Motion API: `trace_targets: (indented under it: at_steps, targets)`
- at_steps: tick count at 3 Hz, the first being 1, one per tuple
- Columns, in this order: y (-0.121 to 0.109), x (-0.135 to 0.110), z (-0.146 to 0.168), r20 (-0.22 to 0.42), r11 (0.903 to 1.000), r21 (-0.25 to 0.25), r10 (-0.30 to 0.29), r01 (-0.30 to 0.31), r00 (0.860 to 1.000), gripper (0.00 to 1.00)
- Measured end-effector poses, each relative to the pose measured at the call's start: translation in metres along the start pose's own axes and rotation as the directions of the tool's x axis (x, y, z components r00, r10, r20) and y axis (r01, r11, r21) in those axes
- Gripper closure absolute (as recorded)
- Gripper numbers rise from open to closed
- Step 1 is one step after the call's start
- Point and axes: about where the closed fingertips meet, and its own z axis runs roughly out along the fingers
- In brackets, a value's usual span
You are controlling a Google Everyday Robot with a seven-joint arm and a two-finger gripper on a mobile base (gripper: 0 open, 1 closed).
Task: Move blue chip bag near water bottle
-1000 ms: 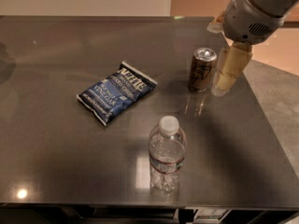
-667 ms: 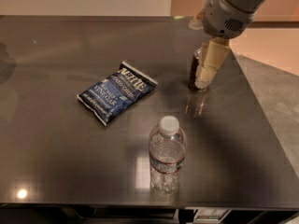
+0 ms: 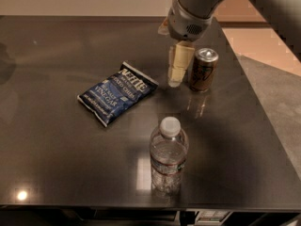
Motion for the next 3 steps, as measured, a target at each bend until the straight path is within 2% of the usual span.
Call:
trace_targets:
  at_steps: [1, 2, 3]
  targets:
    - [-0.007, -0.018, 0.035, 0.004, 0.9975, -0.041, -0.057, 0.057, 0.998, 0.00]
    - [-0.008, -0.040, 0.072, 0.011, 0.9875, -0.095, -0.125, 0.125, 0.992, 0.00]
    - [-0.008, -0.049, 0.088, 0.017, 0.9797, -0.124, -0.157, 0.158, 0.987, 0.01]
